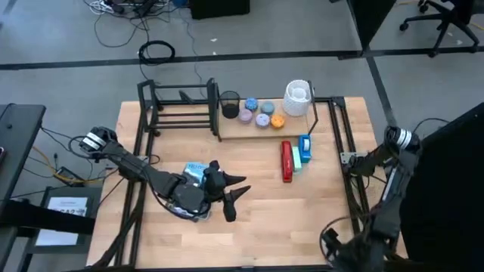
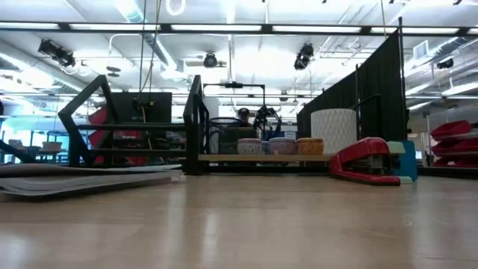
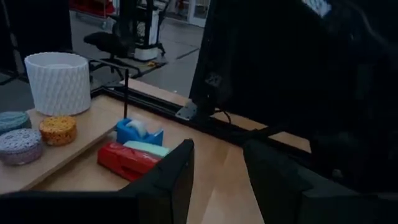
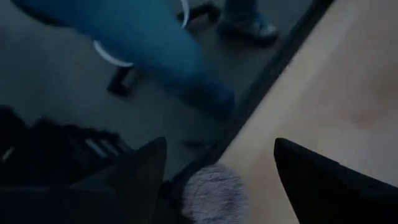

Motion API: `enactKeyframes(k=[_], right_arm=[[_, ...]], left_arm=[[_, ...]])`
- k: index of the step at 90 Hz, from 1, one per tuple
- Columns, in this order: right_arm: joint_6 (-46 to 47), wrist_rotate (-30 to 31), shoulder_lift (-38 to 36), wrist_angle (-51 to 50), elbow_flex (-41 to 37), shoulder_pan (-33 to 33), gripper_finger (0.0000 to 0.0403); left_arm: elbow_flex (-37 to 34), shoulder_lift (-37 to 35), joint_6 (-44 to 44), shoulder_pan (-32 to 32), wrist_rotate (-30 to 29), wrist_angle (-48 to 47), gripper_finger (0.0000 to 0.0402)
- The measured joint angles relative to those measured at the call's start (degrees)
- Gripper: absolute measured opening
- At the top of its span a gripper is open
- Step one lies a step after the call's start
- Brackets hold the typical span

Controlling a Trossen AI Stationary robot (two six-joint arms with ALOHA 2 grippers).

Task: Stock shelves
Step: Put the dark red scented candle on the shelf

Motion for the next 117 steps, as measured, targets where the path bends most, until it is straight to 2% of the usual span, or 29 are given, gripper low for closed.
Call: enactKeyframes(k=[7, 13, 23, 56, 69, 84, 90, 102, 117], right_arm=[[-2.7, -3.9, 1.4, 1.2, 0.9, -0.1, 0.0261], [-7.1, -5.0, 2.8, 0.4, 2.1, -0.1, 0.0259], [-13.6, -4.6, 4.6, -0.7, 3.0, -0.1, 0.0256], [-20.3, -1.8, 12.0, -4.5, 3.1, 1.8, 0.0256], [-21.6, 3.9, 13.0, -9.5, 2.8, 2.0, 0.0256], [-26.9, 18.8, 11.8, -18.5, 1.3, -0.5, 0.0256], [-27.4, 22.1, 10.7, -18.3, 1.0, -2.8, 0.0256], [-22.1, 20.3, 7.6, -19.1, 1.0, -6.5, 0.0256], [3.9, 19.2, 2.9, -32.5, 0.5, -11.8, 0.0256]], left_arm=[[0.0, 0.0, 0.0, 0.0, 0.0, -0.2, 0.0127], [0.0, 0.0, 0.1, 0.0, 0.0, -0.5, 0.0127], [0.0, 0.0, 0.1, 0.0, 0.0, -0.5, 0.0127], [0.0, 0.0, 0.1, 0.0, 0.0, -1.5, 0.0127], [0.0, 0.0, 0.1, 0.0, 0.0, -1.5, 0.0127], [0.0, 0.0, 0.1, 0.3, 0.0, -1.6, 0.0127], [0.0, 0.0, 0.1, 0.4, 0.0, -1.8, 0.0127], [0.0, 0.0, 0.1, 0.5, -0.1, -1.7, 0.0127], [0.0, 0.0, 0.2, 0.5, 0.0, -1.8, 0.0127]])
